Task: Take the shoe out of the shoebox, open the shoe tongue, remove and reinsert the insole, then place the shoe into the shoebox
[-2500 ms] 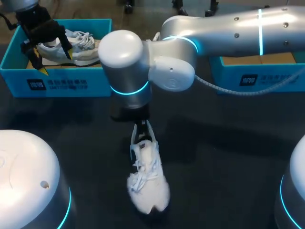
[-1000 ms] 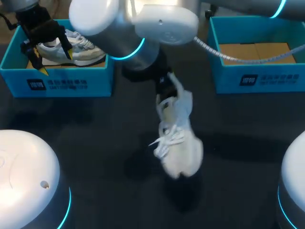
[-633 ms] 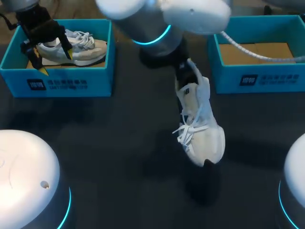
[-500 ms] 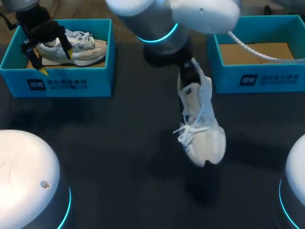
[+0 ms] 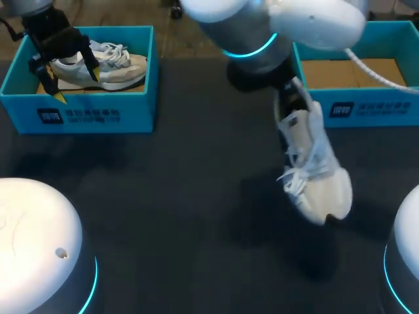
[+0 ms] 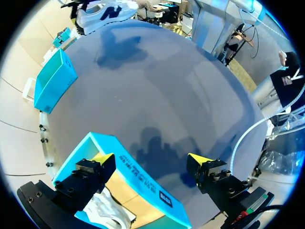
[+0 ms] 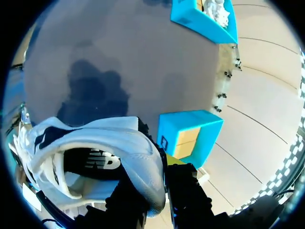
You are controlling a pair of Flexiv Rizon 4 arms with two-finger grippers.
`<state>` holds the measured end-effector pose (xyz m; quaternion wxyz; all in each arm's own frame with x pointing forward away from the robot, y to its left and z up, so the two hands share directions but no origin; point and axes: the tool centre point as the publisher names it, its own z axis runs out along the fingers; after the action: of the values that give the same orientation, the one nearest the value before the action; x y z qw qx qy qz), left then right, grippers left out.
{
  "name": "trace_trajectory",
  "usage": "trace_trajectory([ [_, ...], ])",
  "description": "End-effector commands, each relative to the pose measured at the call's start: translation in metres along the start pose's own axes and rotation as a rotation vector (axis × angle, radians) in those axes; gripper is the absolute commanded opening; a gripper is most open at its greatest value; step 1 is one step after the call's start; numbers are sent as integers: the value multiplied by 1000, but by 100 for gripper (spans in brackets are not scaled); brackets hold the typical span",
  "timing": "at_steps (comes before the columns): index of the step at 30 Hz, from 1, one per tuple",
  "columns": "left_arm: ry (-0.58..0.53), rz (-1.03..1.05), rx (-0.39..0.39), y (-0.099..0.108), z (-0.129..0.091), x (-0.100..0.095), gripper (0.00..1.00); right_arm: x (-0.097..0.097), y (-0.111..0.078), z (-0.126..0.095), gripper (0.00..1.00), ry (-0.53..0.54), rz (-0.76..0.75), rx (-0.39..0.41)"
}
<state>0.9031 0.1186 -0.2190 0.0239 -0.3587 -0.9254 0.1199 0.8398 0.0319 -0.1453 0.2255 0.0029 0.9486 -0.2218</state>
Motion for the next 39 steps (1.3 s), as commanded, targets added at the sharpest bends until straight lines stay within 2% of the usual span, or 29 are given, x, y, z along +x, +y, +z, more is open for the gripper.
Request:
trace_trajectory([
  [1, 1, 0, -2, 0, 0, 1, 100, -3, -38, 9, 0, 1, -4, -120],
  [10, 1, 0, -2, 0, 0, 1, 100, -3, -38, 9, 0, 1, -4, -120],
  [12, 1, 0, -2, 0, 0, 1, 100, 8, -21, 27, 0, 88, 0, -174],
  [13, 1, 0, -2, 0, 0, 1, 100, 8, -19, 37, 0, 127, 18, -196],
  [15, 1, 0, -2, 0, 0, 1, 100, -6, -24, 42, 0, 112, 18, -207],
  [17, 1, 0, -2, 0, 0, 1, 100, -33, -39, 55, 0, 87, 13, -206],
  [19, 1, 0, -2, 0, 0, 1, 100, -48, -48, 62, 0, 69, 13, -201],
  [20, 1, 0, -2, 0, 0, 1, 100, -69, -63, 72, 0, 49, 33, -206],
  [21, 1, 0, -2, 0, 0, 1, 100, -80, -70, 79, 0, 47, 29, -165],
  [24, 1, 0, -2, 0, 0, 1, 100, -112, -93, 94, 0, 44, 37, -148],
  [26, 1, 0, -2, 0, 0, 1, 100, -129, -109, 94, 0, 74, 69, -135],
  [27, 1, 0, -2, 0, 0, 1, 100, -133, -114, 93, 0, 96, 79, -89],
  [38, 1, 0, -2, 0, 0, 1, 100, -133, -114, 93, 0, 96, 79, -89],
  [39, 1, 0, -2, 0, 0, 1, 100, -124, -104, 94, 0, 124, 74, -127],
])
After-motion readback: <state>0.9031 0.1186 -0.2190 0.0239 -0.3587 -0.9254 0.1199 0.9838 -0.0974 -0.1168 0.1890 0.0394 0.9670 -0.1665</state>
